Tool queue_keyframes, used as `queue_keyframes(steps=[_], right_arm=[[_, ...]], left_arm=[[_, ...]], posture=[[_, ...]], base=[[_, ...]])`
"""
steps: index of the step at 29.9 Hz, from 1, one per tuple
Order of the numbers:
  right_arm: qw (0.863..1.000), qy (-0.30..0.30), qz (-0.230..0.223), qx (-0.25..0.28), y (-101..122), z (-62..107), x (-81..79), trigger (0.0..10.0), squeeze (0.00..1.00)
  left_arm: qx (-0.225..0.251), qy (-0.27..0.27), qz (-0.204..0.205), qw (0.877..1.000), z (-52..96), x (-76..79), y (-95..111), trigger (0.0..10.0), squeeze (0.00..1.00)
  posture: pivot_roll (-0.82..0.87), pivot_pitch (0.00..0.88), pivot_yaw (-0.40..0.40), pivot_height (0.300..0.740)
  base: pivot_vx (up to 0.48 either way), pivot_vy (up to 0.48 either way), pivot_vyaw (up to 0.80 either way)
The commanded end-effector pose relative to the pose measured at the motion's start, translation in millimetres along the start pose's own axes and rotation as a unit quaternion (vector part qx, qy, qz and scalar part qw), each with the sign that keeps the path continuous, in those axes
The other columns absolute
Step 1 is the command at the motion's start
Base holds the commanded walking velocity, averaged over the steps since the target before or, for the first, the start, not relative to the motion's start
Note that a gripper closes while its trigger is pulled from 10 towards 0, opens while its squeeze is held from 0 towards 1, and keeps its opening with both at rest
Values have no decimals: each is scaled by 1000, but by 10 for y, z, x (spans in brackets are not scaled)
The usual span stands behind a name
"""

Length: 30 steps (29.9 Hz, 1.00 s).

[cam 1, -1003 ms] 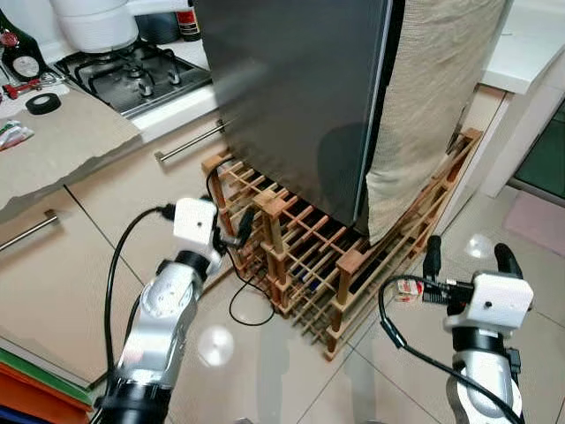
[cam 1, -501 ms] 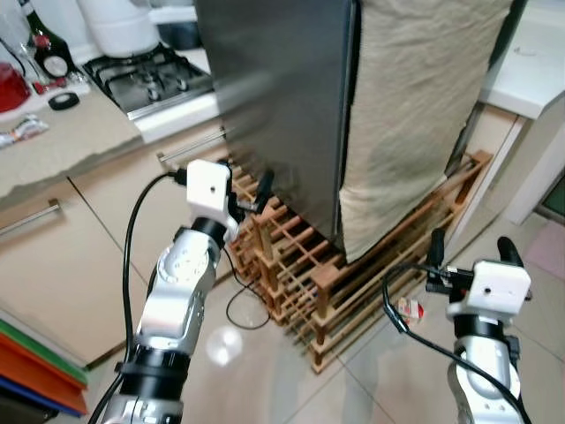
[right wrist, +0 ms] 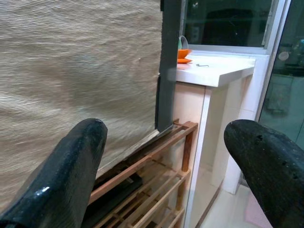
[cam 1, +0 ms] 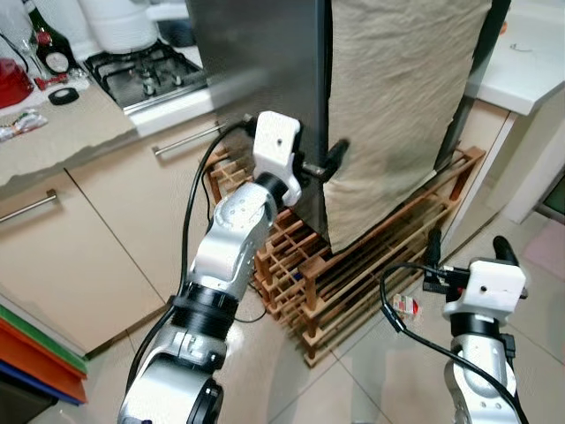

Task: Restocking fridge

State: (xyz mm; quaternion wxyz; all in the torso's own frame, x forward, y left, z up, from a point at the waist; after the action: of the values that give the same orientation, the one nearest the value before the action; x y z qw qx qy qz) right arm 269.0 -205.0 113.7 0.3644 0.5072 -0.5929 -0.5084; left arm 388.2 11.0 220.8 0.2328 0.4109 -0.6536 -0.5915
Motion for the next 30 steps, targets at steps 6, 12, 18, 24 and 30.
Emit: queue_keyframes(steps=[6,12,18,24,30], right_arm=[[1000,6,-6,5,20,-32,-50,10000,0],[1000,6,-1,1,30,1,-1,10000,0],[1000,4,3,-1,37,44,19,10000,0],[1000,3,4,-5,11,53,20,10000,0],[1000,1,2,-5,9,64,11,10000,0]], left_arm=[[-21,-25,36,999,-147,204,-47,10000,0],[-37,-27,64,997,-196,309,-94,10000,0],[-25,-49,85,995,-205,375,-27,10000,0],[-22,-76,84,993,-207,498,-5,10000,0],[-29,-95,77,992,-264,618,-27,10000,0]], posture=[[-118,30,100,740],[-135,38,94,740],[-156,36,97,740],[-154,30,101,740],[-159,32,110,740]], base=[[0,0,0],[0,0,0],[0,0,0],[0,0,0],[0,0,0]])
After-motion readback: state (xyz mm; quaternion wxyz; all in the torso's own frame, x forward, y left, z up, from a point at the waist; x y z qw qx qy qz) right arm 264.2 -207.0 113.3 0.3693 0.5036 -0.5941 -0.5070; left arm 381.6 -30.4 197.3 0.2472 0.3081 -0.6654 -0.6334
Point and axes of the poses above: a point about 5 cm out from each wrist's last joint towards the gripper, its own z axis pointing back from the gripper into the wrist, its own y axis along the axis of the wrist's last joint, x = y × z, the point moved 5 cm from there along -z, pointing out of the wrist towards the gripper, and after that the axes turned 13 degrees about -z, right-handed, at the moved point
